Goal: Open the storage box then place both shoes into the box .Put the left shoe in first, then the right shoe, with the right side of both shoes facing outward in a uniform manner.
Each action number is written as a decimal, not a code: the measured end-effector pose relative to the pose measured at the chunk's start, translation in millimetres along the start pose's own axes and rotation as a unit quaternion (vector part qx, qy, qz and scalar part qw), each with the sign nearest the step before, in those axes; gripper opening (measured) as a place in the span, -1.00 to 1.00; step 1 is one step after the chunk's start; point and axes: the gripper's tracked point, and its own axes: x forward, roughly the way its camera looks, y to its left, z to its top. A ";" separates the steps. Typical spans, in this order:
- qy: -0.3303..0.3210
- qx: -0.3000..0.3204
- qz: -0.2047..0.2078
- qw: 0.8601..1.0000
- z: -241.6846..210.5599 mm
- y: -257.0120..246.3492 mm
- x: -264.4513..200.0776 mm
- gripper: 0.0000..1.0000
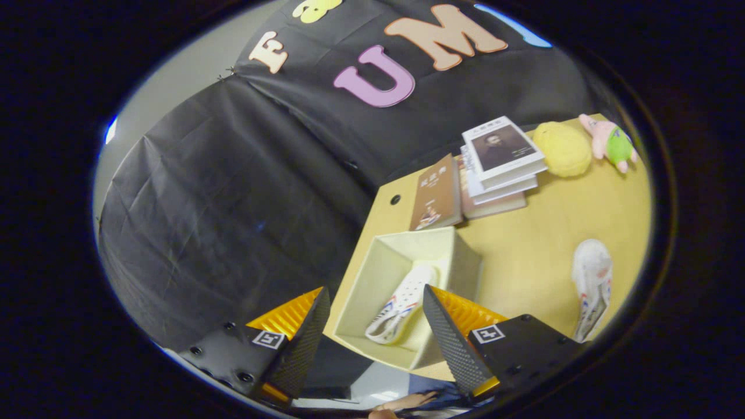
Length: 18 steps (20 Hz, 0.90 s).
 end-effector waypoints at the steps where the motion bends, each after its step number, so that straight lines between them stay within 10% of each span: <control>1: -0.008 -0.008 -0.024 1.000 1.5 -22.1 -12.2 1.00; 7: -0.025 -0.085 -0.165 0.982 -18.6 -149.4 -68.9 0.97; 13: -0.014 -0.164 -0.323 0.932 -46.1 -272.7 -92.4 0.94; 18: 0.012 -0.177 -0.345 0.922 -69.1 -303.8 -84.9 0.90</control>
